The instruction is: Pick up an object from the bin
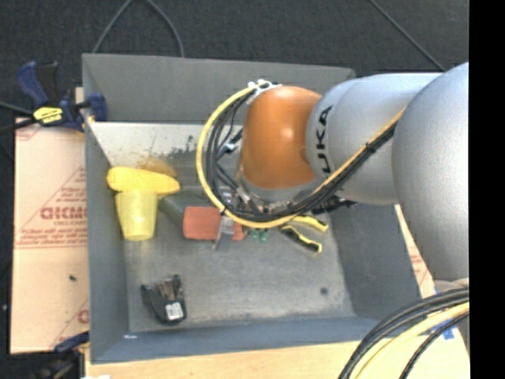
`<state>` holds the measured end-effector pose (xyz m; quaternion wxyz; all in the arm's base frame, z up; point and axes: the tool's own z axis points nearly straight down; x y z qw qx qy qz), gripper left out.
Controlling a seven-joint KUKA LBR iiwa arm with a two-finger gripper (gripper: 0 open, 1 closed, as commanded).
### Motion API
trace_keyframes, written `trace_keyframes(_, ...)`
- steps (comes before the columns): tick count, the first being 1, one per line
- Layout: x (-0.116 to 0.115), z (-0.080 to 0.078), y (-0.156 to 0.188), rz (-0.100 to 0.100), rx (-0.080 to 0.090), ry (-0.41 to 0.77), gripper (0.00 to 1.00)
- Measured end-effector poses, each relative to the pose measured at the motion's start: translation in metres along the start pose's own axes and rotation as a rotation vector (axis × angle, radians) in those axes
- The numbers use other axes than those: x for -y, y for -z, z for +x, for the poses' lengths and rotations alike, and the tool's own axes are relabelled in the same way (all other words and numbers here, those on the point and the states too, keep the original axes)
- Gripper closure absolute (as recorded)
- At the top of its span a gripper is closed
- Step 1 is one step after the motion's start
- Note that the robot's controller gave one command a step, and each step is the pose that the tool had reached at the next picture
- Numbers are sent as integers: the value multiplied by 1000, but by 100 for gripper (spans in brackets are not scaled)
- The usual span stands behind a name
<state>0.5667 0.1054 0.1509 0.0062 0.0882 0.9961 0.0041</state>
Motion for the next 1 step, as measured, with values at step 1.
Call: trace_keyframes(1, -1, -1, 21, -1, 2, 1, 100)
